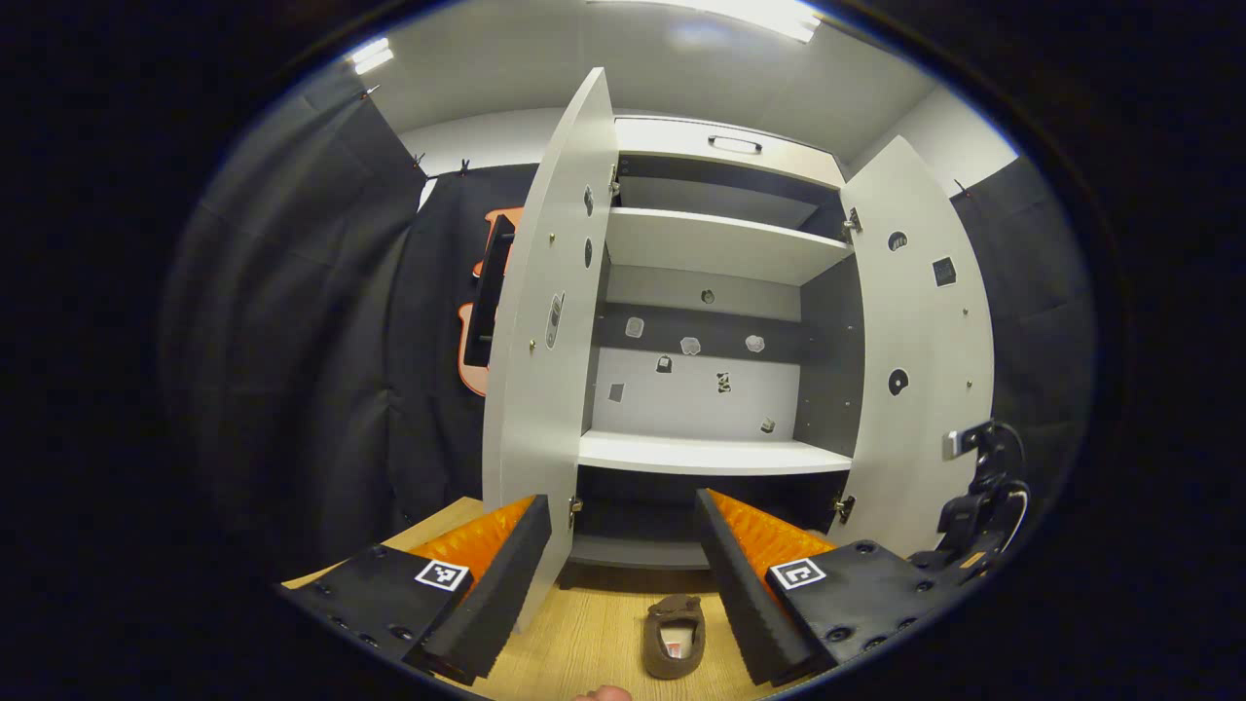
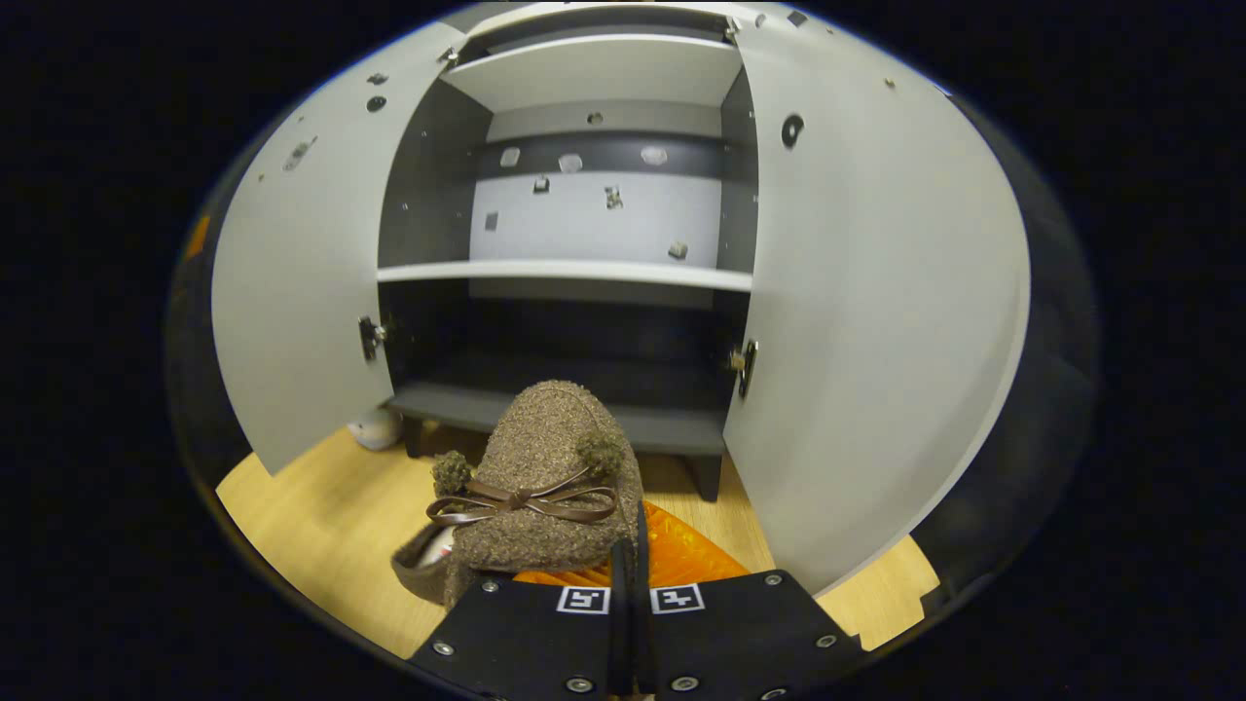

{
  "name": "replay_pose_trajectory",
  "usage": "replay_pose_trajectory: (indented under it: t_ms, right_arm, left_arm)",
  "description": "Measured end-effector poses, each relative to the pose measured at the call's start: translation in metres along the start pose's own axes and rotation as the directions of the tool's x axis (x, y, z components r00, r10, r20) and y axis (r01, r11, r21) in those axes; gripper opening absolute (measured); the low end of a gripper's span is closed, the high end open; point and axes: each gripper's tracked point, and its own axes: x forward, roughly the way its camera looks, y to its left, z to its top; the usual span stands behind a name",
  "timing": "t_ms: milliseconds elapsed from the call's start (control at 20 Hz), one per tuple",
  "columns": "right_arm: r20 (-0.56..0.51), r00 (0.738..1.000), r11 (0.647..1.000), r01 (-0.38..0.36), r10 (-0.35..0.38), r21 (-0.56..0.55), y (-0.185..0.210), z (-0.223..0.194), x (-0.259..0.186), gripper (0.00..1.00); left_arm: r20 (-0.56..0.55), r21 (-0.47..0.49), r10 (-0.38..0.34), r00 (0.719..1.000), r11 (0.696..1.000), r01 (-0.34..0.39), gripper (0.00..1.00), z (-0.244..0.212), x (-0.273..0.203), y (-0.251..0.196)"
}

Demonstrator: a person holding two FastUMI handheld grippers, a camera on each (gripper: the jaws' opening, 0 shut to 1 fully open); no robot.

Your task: Grab one shoe with the right hand and put it into the shoe cabinet, grab the other shoe with the left hand and put it into the shoe cabinet; then close the right door with the right hand and the left door with the left hand.

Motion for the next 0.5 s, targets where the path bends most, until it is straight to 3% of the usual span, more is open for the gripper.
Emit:
replay_pose_trajectory:
  t_ms: [350,500]
  right_arm:
    - [0.244,0.969,0.996,-0.024,0.045,-0.088,0.032,0.166,-0.003,0.01]
    - [0.284,0.958,0.994,-0.011,0.042,-0.110,0.031,0.223,-0.009,0.01]
  left_arm:
    - [-0.002,-0.002,-0.014,1.000,1.000,0.014,0.96,-0.003,-0.003,0.004]
    - [0.003,-0.005,-0.022,1.000,1.000,0.022,0.94,-0.002,-0.003,0.004]
